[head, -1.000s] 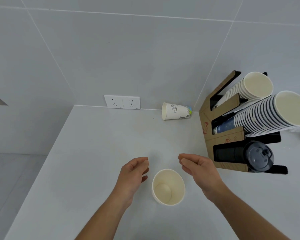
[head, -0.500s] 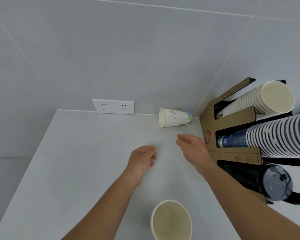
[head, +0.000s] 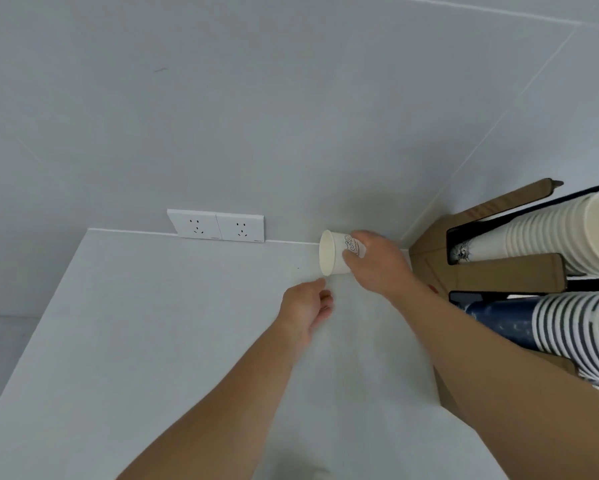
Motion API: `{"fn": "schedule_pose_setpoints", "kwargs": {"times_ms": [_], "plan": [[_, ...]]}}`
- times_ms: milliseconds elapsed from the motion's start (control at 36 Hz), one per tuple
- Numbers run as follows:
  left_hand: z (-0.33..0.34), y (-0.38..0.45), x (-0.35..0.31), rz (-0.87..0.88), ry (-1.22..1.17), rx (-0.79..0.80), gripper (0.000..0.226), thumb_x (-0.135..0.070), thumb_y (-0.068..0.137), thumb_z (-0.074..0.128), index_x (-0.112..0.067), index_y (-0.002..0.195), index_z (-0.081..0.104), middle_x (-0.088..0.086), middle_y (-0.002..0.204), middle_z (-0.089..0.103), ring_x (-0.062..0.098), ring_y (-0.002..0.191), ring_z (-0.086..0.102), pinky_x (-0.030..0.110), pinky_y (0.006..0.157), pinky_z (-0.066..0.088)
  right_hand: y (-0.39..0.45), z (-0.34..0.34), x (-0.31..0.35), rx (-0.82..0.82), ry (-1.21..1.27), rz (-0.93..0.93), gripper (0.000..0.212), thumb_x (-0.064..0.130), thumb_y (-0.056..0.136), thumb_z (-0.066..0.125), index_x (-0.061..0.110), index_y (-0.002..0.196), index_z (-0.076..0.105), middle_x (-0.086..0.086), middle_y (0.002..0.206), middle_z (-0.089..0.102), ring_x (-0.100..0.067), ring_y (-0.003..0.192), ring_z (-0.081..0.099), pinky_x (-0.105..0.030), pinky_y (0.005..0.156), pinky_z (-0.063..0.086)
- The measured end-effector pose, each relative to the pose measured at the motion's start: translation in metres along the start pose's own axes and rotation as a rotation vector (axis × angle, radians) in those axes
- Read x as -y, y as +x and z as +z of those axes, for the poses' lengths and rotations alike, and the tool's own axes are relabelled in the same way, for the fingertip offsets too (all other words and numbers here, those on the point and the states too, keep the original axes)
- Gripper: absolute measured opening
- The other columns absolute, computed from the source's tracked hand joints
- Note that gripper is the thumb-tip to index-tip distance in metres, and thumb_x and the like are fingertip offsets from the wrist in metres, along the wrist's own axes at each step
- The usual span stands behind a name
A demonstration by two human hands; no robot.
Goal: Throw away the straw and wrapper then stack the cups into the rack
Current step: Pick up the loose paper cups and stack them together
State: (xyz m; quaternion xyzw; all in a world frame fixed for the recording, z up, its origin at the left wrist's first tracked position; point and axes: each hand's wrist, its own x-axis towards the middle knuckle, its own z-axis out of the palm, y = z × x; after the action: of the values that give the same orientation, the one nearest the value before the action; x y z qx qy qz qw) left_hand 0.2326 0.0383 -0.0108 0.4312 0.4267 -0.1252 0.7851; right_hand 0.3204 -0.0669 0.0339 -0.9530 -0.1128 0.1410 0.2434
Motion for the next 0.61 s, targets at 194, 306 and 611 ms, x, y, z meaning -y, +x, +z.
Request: {"fn": "schedule_pose_setpoints", "kwargs": {"times_ms": [194,306,611], "plan": [[0.014,0.026,-0.005,-0.046,-0.204,0.021,0.012,-0.015,0.096,0.054,-0.007,0.091,0.062,0.009,0.090,0.058,0.019,0.082,0.059,0.038,0.097,0.053,0.023,-0.002,0.006,0.081,-0.101,-0.014,0.045,0.031,0.094,0.053,0.014,0.136,0.055,-0.007,0.139,0.059,-0.028,0.127,0.053,-0.033,0.104,0.040],[0.017,0.037,-0.004,-0.050,-0.263,0.038,0.031,-0.016,0.094,0.053,-0.001,0.121,0.062,0.011,0.110,0.064,0.021,0.094,0.064,0.037,0.097,0.053,0.026,0.003,0.003,0.081,-0.080,0.010,0.038,0.028,0.093,0.053,0.005,0.121,0.063,-0.012,0.123,0.066,-0.030,0.112,0.058,-0.035,0.092,0.047],[0.022,0.032,-0.008,-0.052,-0.350,0.032,0.019,-0.004,0.095,0.048,-0.003,0.106,0.064,0.011,0.100,0.068,0.024,0.103,0.064,0.037,0.099,0.052,0.023,0.003,0.001,0.074,-0.087,0.015,0.039,0.029,0.092,0.054,0.011,0.127,0.060,-0.009,0.125,0.065,-0.029,0.114,0.057,-0.033,0.091,0.046]]}}
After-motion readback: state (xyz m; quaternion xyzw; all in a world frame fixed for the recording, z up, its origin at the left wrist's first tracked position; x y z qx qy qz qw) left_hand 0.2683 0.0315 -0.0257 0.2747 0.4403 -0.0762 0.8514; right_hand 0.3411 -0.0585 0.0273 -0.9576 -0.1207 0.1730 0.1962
